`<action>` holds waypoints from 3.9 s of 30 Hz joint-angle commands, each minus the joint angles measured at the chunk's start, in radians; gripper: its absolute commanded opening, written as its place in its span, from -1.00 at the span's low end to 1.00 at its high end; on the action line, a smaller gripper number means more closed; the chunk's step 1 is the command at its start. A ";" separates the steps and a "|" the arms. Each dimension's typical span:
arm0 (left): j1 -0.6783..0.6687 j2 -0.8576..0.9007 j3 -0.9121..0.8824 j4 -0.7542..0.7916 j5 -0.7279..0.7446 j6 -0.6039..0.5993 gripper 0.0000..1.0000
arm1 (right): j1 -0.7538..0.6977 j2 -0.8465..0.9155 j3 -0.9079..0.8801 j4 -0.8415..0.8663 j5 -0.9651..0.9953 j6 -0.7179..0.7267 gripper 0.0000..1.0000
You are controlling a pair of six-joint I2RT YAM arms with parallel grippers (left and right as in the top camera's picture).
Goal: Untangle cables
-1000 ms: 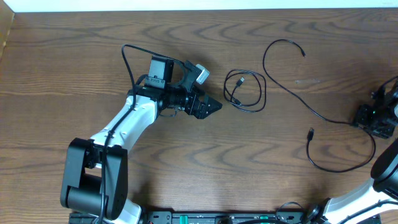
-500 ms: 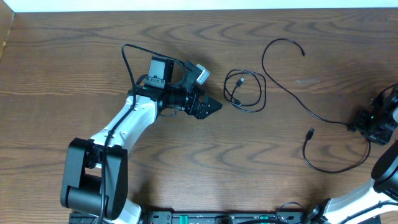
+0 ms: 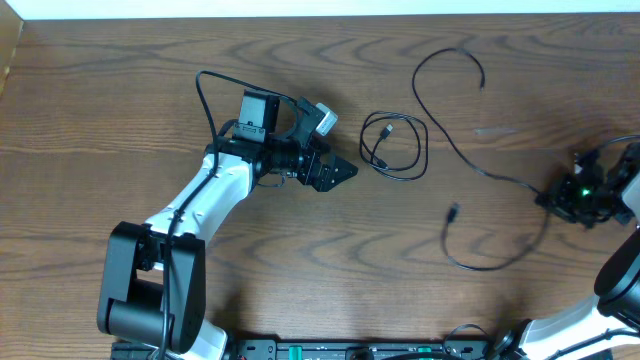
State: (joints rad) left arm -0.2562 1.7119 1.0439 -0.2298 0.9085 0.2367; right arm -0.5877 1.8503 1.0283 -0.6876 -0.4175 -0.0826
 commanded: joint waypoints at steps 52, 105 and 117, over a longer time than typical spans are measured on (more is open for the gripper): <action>0.003 -0.013 0.000 -0.008 0.026 -0.054 0.98 | 0.468 -0.154 0.657 -0.391 0.382 0.023 -0.98; -0.206 -0.013 0.000 -0.021 0.023 -0.033 0.98 | -0.284 0.336 0.962 -0.227 0.533 0.191 -0.98; -0.206 -0.013 0.000 -0.019 0.023 -0.059 0.97 | -0.315 0.420 0.962 -0.248 0.588 0.202 -0.98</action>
State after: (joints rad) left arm -0.4610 1.7119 1.0439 -0.2501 0.9154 0.1833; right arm -0.8829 2.2772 1.9820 -0.9394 0.1371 0.1032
